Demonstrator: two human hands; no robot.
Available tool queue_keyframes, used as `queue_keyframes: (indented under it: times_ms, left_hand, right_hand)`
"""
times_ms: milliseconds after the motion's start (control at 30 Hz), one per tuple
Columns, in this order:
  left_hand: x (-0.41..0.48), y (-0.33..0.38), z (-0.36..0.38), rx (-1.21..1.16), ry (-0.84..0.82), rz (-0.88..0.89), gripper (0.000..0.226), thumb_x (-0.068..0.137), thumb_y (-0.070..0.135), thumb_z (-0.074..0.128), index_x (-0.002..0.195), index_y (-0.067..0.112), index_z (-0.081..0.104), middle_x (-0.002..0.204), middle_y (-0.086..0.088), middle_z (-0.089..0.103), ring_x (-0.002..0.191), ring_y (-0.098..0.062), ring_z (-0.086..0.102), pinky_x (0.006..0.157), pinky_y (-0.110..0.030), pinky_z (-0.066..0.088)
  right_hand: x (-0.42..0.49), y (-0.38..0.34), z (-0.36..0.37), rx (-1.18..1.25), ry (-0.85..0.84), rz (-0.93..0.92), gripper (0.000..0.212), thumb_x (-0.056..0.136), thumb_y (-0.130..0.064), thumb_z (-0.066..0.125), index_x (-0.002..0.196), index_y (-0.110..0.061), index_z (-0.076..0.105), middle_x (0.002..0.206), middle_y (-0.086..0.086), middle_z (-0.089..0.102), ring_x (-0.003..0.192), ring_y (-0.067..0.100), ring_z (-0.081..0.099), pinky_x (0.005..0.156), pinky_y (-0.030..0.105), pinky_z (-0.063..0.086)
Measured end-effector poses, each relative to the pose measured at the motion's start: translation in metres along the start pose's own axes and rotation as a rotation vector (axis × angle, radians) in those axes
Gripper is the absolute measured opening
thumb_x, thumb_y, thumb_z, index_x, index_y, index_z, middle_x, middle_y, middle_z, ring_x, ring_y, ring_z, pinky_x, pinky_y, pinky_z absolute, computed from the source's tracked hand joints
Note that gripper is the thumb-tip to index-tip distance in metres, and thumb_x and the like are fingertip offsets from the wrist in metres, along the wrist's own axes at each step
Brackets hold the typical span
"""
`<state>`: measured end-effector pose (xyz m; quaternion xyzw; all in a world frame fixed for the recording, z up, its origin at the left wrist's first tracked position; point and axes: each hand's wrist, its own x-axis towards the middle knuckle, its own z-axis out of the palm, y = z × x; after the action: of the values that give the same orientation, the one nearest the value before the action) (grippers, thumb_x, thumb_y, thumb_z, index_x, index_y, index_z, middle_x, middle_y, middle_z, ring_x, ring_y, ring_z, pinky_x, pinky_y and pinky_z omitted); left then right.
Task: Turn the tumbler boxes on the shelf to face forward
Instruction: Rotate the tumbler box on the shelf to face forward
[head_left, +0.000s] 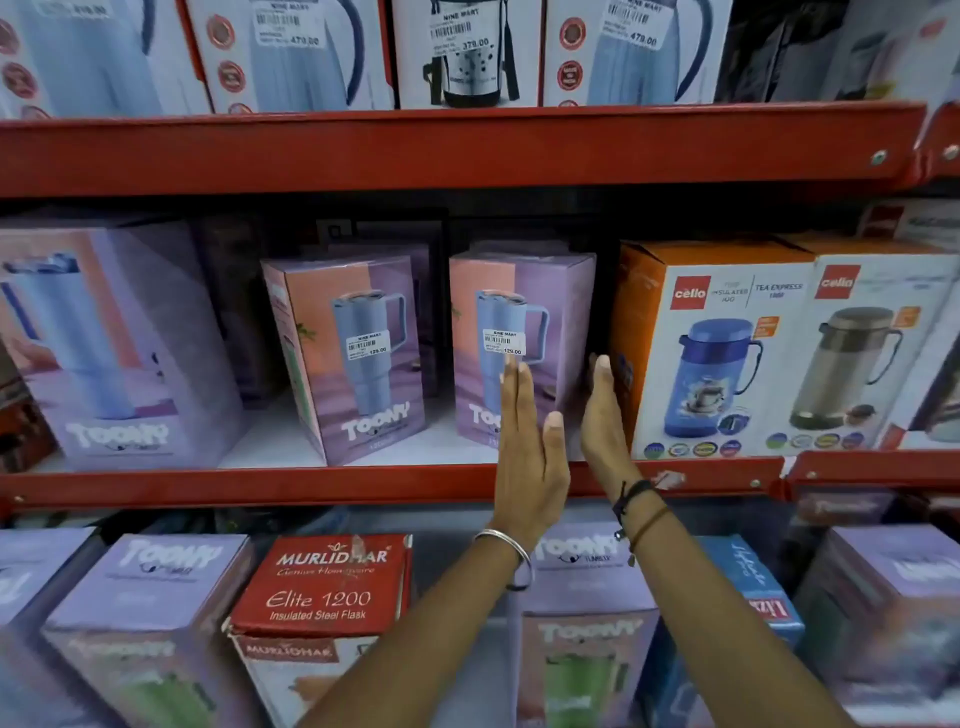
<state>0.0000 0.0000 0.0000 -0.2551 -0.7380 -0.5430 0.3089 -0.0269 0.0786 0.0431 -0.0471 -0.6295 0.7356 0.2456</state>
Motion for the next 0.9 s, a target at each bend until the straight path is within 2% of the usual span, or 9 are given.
queue_keyframes:
  times_ms: [67,100,133,200,267,467,633,800,900]
  left_hand:
    - [-0.001,0.003,0.005,-0.041,0.022,-0.108,0.058,0.096,0.041,0.02,0.149,0.023,0.002,0.16,0.008,-0.003,0.146,-0.002,-0.004,0.12,-0.024,0.002]
    - [-0.002,0.004,0.008,-0.052,0.019,-0.154,0.059,0.096,0.043,0.019,0.149,0.023,0.001,0.16,0.01,-0.004,0.146,0.0,-0.005,0.12,-0.024,0.002]
    - [-0.003,0.006,0.012,-0.076,0.018,-0.19,0.061,0.095,0.045,0.018,0.149,0.023,0.002,0.16,0.011,-0.005,0.145,0.001,-0.006,0.12,-0.025,0.002]
    - [-0.001,0.009,0.015,-0.089,0.035,-0.226,0.064,0.093,0.05,0.016,0.149,0.023,0.003,0.16,0.012,-0.006,0.145,0.002,-0.008,0.121,-0.026,0.001]
    - [0.004,0.01,0.015,-0.096,0.046,-0.245,0.066,0.092,0.056,0.015,0.149,0.025,0.003,0.16,0.014,-0.007,0.145,0.002,-0.008,0.12,-0.025,0.001]
    - [0.013,0.017,-0.006,-0.154,0.064,-0.273,0.054,0.098,0.041,0.02,0.148,0.021,0.018,0.159,0.009,0.013,0.144,0.001,0.009,0.116,-0.013,0.007]
    - [0.025,0.008,-0.033,-0.271,0.136,-0.306,0.055,0.095,0.048,0.023,0.142,0.023,0.037,0.149,0.012,0.036,0.137,0.003,0.031,0.117,-0.027,0.024]
    - [0.043,-0.021,-0.055,-0.405,0.144,-0.448,0.074,0.079,0.078,0.03,0.129,0.028,0.055,0.136,0.0,0.057,0.128,-0.015,0.05,0.11,-0.048,0.038]
    - [0.048,-0.024,-0.065,-0.415,0.147,-0.454,0.062,0.088,0.066,0.028,0.125,0.026,0.058,0.13,-0.001,0.061,0.123,-0.016,0.054,0.108,-0.049,0.041]
  right_hand:
    - [0.014,0.01,-0.004,0.02,0.023,0.081,0.082,0.077,-0.076,0.036,0.141,-0.025,0.036,0.151,-0.007,0.035,0.137,0.009,0.032,0.117,0.035,0.023]
    - [0.024,0.021,-0.008,0.008,-0.013,0.112,0.091,0.068,-0.085,0.036,0.14,-0.028,0.038,0.151,-0.007,0.037,0.137,0.01,0.034,0.117,0.039,0.024]
    - [0.031,0.028,-0.013,0.019,-0.057,0.123,0.09,0.068,-0.085,0.034,0.139,-0.029,0.04,0.151,-0.006,0.039,0.137,0.011,0.036,0.117,0.04,0.026]
    - [0.02,0.015,-0.012,0.055,-0.1,0.127,0.07,0.086,-0.066,0.027,0.138,-0.021,0.044,0.148,0.0,0.043,0.135,0.014,0.04,0.116,0.039,0.029]
    - [0.011,0.006,-0.012,0.091,-0.118,0.089,0.061,0.094,-0.052,0.023,0.137,-0.015,0.045,0.146,0.005,0.046,0.133,0.017,0.043,0.115,0.038,0.031]
    - [-0.002,0.003,-0.018,0.166,-0.121,0.054,0.055,0.098,-0.042,0.021,0.136,-0.01,0.043,0.147,0.007,0.044,0.134,0.017,0.041,0.116,0.037,0.028]
    - [-0.025,-0.001,-0.016,0.189,-0.154,0.014,0.056,0.096,-0.046,0.024,0.137,-0.013,0.042,0.147,0.003,0.044,0.134,0.012,0.04,0.117,0.035,0.026]
    - [-0.051,0.004,-0.006,0.164,-0.154,-0.01,0.06,0.091,-0.051,0.028,0.135,-0.016,0.047,0.144,0.002,0.049,0.131,0.012,0.045,0.113,0.035,0.032]
    - [-0.064,0.009,0.001,0.149,-0.139,-0.017,0.057,0.092,-0.051,0.028,0.132,-0.017,0.05,0.141,0.002,0.051,0.129,0.016,0.048,0.111,0.038,0.035]
